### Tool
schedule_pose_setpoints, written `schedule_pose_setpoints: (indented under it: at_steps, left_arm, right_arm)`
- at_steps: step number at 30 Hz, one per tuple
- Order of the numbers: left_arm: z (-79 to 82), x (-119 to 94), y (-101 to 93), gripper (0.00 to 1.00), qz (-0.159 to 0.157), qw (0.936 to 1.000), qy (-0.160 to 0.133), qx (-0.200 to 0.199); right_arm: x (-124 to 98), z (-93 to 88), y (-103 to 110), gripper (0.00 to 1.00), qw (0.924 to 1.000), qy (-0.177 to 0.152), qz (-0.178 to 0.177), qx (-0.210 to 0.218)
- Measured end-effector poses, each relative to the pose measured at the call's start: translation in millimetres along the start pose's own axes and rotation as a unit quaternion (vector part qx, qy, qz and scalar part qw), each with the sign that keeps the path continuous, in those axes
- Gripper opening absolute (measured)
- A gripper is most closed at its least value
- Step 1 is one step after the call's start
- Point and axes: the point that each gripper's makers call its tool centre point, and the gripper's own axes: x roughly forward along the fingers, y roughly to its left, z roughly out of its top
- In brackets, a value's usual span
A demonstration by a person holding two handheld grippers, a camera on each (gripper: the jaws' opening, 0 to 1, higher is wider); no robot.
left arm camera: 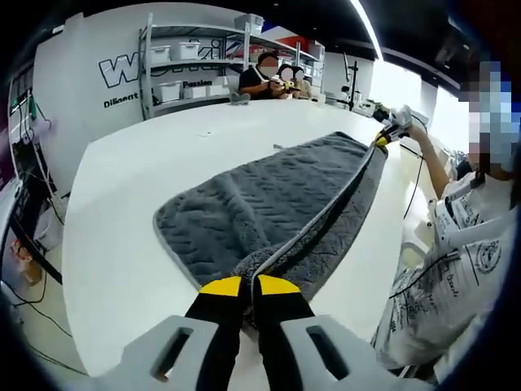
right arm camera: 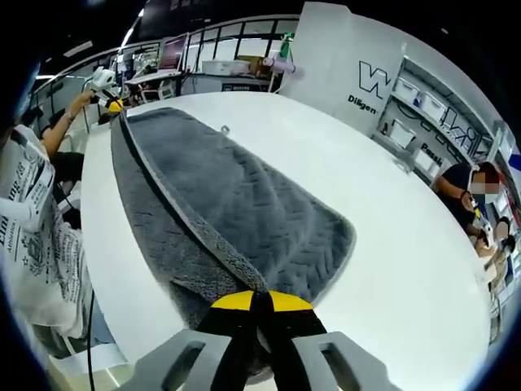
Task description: Fold the towel on the table until its edges align and the towel forms a compact rectangular stack.
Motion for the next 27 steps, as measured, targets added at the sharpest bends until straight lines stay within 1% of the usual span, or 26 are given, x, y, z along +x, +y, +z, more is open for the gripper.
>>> schedule_pose_setpoints:
  at_steps: [13, 16, 18, 27]
  left_arm:
    - [15.3, 13, 19.9, 0.06, 0.004, 1.0000, 0.002, 0.000]
    - [19.3, 16, 27.4, 0.06, 0.006, 1.0000, 0.004, -0.003]
    - [21.4, 18, 29.1, 0.06, 0.007, 1.0000, 0.005, -0.001]
    - [32.4, 30, 44.1, 0.06, 0.008, 1.0000, 0.006, -0.001]
  right_arm:
    - [16, 14.5, -22, 0.05, 1.0000, 0.002, -0.006, -0.005]
    - [19, 20.5, -31, 0.05, 0.9999, -0.001, -0.010, -0.005]
    - [21, 24.3, -34, 0.05, 0.9999, -0.002, -0.013, -0.007]
    - [34, 32.6, -50, 0.05, 0.9997, 0.005, -0.021, -0.012]
